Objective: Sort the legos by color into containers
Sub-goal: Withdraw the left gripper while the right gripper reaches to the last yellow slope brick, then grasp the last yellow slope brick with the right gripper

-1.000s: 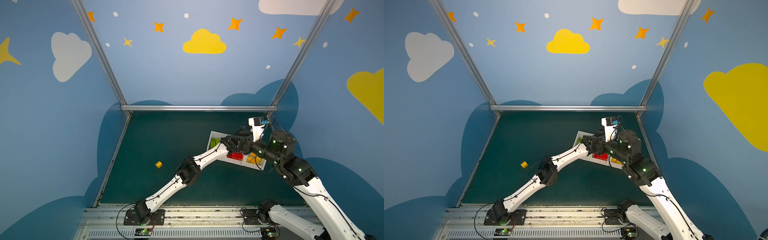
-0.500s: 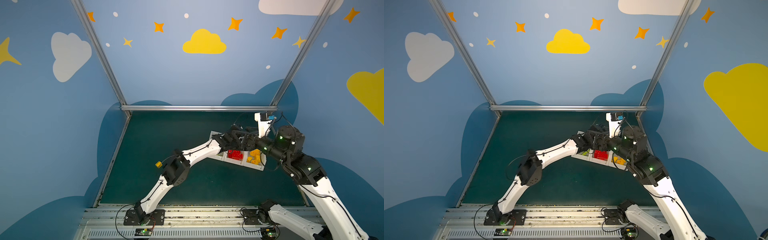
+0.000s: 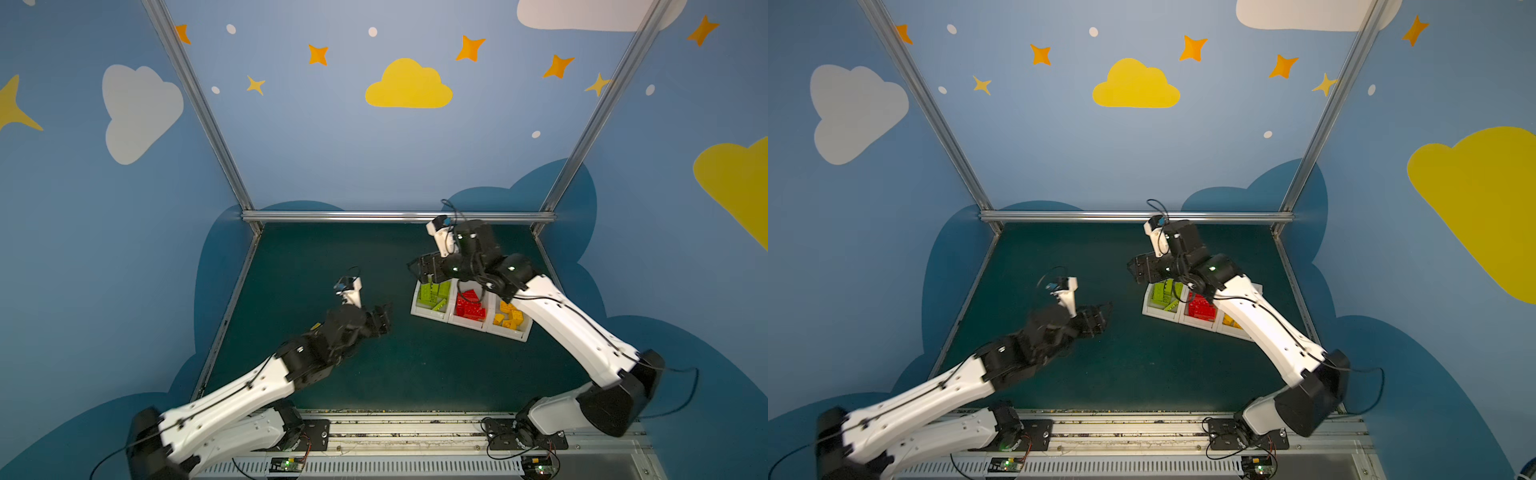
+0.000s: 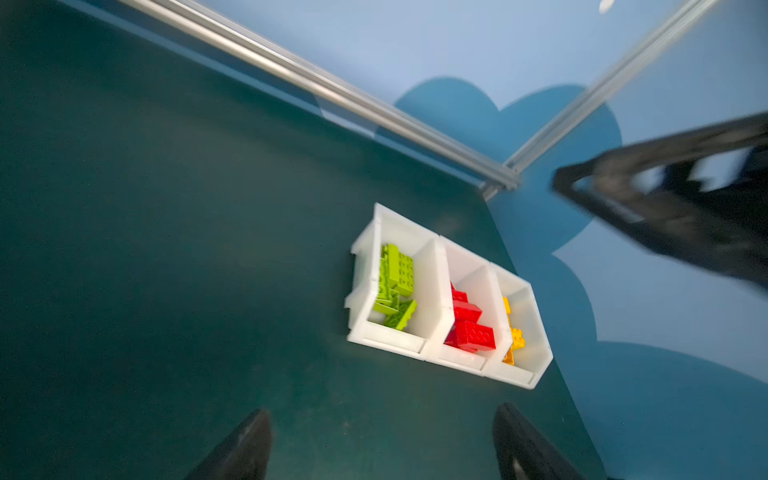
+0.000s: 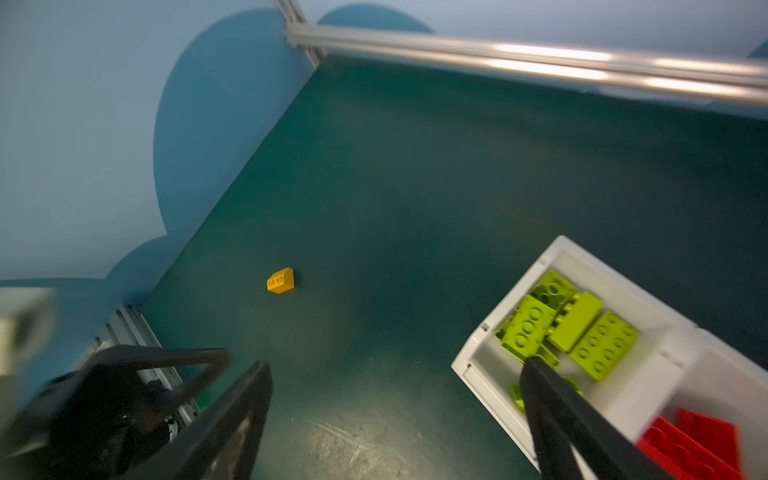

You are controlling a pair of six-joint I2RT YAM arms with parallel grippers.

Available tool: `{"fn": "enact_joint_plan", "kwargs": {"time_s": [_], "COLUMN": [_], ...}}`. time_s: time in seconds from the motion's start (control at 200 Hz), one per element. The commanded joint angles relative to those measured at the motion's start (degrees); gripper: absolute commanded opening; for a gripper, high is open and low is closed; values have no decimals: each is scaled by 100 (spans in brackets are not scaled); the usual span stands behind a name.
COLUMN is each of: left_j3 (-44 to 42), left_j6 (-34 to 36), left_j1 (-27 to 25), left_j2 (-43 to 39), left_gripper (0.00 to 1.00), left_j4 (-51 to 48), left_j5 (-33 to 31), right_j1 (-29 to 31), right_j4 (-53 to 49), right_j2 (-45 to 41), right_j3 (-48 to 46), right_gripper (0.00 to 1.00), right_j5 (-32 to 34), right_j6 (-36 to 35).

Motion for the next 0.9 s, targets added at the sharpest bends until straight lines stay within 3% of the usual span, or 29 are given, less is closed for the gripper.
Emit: {"fn": "enact_joint_plan", "kwargs": {"time_s": [0.0, 0.08, 0.225, 0.355, 0.896], "left_j3": [-240, -295, -358, 243, 401], "left_j6": [-139, -79, 307, 405, 737], "left_j1": [-10, -7, -7, 6, 3], "left_j2": [-1524, -2815, -4376, -4105, -4386], "left_gripper": [83, 85, 87, 87, 89], "left_j4": [-1502, -2062, -2371, -3006, -2880], "left_j5": [-1056, -1229, -1142, -1005, -1336], "right_j1": [267, 627, 1321, 1786, 2467], "right_j4": [427, 490, 691, 1047, 1182], "right_j2": [710, 1527, 2917, 3675, 5367], "right_j3": [443, 881, 1641, 1982, 3303], "right_gripper": [91, 91, 92, 94, 92], "right_j5": [-249, -127, -43, 194, 223], "right_j6": [-70, -222, -287, -272, -397]}}
